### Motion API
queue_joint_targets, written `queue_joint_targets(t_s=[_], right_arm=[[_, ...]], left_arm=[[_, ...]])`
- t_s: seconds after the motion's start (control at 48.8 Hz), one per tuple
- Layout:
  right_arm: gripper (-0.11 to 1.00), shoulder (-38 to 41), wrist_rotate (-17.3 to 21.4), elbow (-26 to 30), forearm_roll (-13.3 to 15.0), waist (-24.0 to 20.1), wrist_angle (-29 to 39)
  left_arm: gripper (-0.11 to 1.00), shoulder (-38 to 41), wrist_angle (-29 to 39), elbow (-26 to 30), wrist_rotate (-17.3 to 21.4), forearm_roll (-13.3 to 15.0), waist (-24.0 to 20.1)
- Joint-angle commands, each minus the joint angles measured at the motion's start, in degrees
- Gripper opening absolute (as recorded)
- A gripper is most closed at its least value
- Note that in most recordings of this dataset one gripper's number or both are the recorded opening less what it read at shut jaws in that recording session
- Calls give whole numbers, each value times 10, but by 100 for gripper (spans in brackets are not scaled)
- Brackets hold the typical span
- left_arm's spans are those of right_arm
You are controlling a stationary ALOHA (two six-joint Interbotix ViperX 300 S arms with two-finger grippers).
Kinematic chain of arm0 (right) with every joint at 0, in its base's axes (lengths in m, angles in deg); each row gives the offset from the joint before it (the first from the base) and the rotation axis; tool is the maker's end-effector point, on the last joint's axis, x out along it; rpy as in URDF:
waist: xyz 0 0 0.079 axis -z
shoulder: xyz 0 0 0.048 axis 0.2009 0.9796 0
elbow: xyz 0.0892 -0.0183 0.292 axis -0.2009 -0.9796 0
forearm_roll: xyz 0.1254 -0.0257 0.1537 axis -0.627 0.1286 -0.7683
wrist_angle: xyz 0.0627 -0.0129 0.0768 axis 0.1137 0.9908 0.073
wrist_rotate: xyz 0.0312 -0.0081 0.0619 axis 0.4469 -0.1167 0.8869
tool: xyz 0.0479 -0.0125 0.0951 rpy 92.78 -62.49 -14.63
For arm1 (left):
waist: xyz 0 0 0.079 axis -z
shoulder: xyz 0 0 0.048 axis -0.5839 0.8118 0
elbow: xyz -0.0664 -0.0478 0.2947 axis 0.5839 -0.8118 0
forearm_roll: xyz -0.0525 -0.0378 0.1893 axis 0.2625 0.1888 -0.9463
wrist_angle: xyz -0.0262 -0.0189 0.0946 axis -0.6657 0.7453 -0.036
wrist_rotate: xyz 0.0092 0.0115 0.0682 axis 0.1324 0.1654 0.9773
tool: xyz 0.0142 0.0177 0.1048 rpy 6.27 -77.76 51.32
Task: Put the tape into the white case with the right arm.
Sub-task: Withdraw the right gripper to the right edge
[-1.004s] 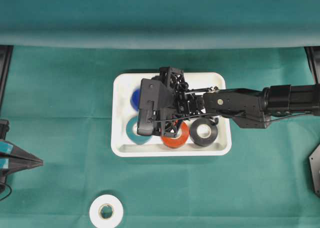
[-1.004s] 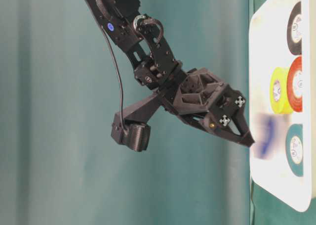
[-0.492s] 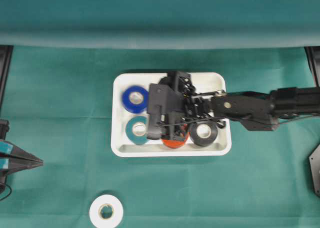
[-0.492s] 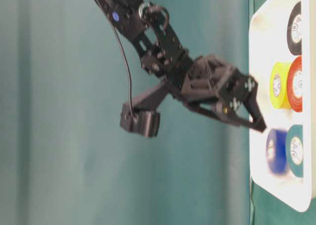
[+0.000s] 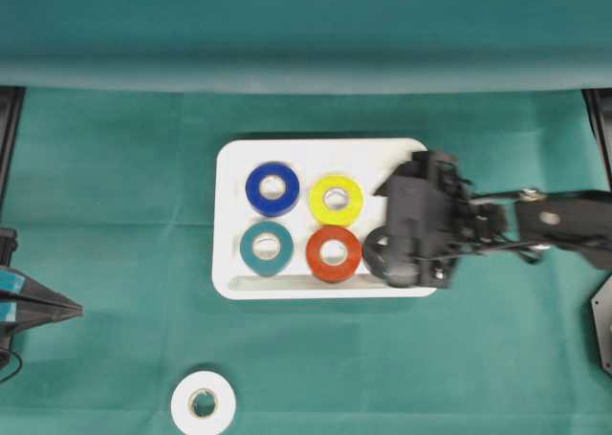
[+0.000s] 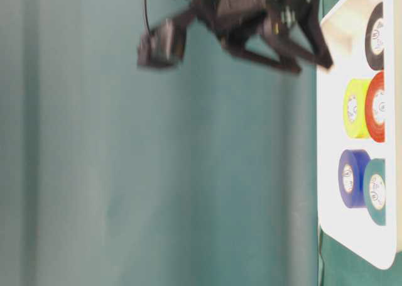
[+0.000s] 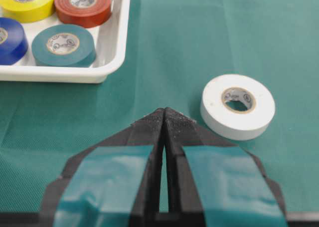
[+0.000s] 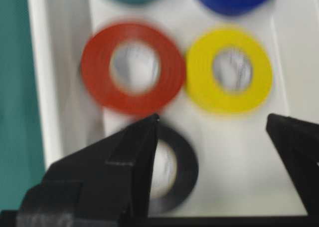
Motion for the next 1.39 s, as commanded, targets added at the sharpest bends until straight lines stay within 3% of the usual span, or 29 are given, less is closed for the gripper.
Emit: queue_joint_targets(t_s=[0.0, 0.348, 0.492, 0.758, 1.168, 1.373], right_arm=[[63, -54, 1, -33, 1, 0, -6], [62, -243, 4, -186, -5, 0, -31], [62, -295, 4, -227, -22, 0, -45], [62, -296, 4, -237, -25, -16, -47], [62, -299, 4, -257, -25, -156, -46], [62, -301, 4, -259, -30, -175, -45]], left_arm=[[0, 4, -4, 5, 0, 1, -1], [0, 0, -4, 5, 0, 1, -1], [0, 0, -5, 5, 0, 0, -1], [0, 0, -4, 5, 0, 1, -1], [0, 0, -4, 5, 0, 1, -1], [0, 0, -4, 5, 0, 0, -1]])
